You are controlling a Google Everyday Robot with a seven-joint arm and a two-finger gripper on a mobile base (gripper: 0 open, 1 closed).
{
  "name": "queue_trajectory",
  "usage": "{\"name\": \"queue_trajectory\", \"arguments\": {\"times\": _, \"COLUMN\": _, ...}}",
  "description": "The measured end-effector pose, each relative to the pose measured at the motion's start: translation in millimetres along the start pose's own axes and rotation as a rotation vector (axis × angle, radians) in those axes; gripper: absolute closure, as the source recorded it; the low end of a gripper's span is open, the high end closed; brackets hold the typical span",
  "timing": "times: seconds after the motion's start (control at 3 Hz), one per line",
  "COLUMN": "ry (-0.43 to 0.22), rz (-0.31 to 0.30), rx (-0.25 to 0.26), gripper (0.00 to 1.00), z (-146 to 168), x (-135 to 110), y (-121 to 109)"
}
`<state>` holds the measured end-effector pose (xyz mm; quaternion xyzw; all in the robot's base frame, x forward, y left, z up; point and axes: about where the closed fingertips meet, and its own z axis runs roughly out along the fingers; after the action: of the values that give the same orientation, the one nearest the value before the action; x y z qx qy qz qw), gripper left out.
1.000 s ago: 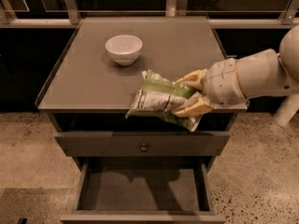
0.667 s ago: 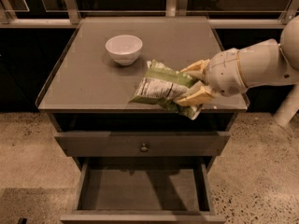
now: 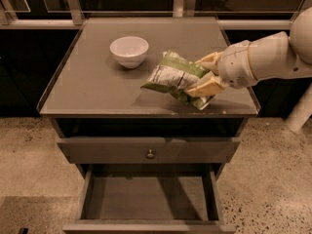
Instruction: Pick green jalapeno chip bag from middle drawer and place on counter
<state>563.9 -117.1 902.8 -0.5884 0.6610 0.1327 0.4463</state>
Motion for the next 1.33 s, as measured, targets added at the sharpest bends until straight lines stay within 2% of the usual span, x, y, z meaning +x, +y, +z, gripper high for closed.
{"name": "queue_trajectory", "arguments": {"times": 0.33, "ry": 0.020, "rz": 0.060, "rx": 0.039, "gripper": 1.00, "z": 5.2, "x": 13.5, "y": -16.0}}
{"name": "queue_trajectory", "arguments": {"times": 0.67, "ry": 0.020, "rz": 0.067, "rx": 0.042, "gripper": 0.82, "z": 5.4, "x": 13.9, "y": -16.9}}
{"name": "queue_trajectory", "arguments": {"times": 1.33, "ry": 0.020, "rz": 0.067, "rx": 0.041, "gripper": 0.36, "z": 5.5, "x": 13.8, "y": -16.9}}
